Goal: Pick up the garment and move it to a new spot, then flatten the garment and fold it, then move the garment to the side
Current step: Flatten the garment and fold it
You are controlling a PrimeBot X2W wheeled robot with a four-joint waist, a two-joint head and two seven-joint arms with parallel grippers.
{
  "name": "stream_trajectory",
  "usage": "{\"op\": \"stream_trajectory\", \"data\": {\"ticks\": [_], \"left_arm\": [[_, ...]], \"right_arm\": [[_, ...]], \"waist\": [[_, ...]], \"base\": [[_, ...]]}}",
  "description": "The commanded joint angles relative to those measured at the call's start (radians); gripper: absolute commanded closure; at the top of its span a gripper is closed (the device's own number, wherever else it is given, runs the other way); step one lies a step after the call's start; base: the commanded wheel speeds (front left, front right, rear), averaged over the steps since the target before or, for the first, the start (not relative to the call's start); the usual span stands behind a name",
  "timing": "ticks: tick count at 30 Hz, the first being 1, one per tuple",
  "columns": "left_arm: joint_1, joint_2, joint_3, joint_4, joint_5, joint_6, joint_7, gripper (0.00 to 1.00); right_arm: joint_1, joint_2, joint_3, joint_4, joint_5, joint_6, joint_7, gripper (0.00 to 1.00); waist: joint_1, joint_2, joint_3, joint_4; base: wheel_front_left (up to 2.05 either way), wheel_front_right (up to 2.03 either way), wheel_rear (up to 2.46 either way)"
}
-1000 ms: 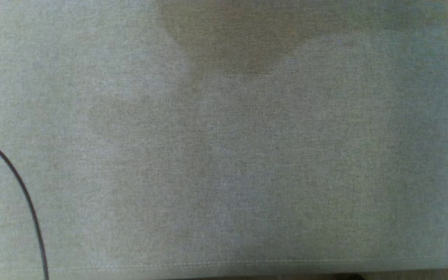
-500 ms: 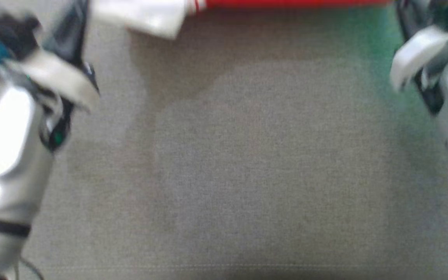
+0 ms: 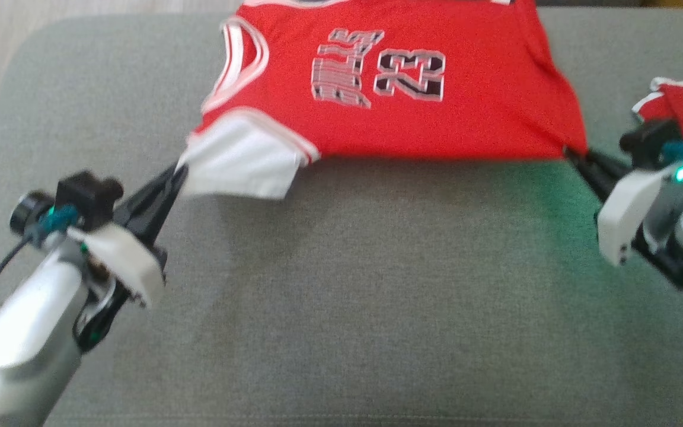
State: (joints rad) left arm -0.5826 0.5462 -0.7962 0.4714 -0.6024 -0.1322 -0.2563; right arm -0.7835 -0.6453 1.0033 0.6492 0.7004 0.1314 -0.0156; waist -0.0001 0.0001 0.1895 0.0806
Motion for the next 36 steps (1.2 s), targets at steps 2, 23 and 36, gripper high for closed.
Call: {"op": "stream_trajectory", "data": {"ticks": [2, 23, 36], "left_arm": [[0.001, 0.076, 0.033, -0.041, -0.018, 0.002, -0.005, 1.0], [0.247, 0.258, 0.033, -0.362, -0.076, 0.102, 0.038, 1.0], [0.092, 0.231, 0.045, -0.313, -0.043, 0.084, 0.074, 1.0]], "right_arm": [[0.048, -0.055, 0.028, -0.044, 0.035, -0.001, 0.007, 1.0], [0.194, -0.254, 0.109, -0.351, 0.231, -0.001, 0.127, 1.0], [0.1, -0.207, 0.039, -0.32, 0.174, -0.001, 0.16, 1.0]], "waist": [[0.0001, -0.0001, -0.034, -0.004], [0.0001, -0.0001, -0.119, -0.026], [0.0001, -0.0001, -0.003, -0.036]], "base": [[0.0, 0.0, 0.0], [0.0, 0.0, 0.0], [0.0, 0.0, 0.0]]}}
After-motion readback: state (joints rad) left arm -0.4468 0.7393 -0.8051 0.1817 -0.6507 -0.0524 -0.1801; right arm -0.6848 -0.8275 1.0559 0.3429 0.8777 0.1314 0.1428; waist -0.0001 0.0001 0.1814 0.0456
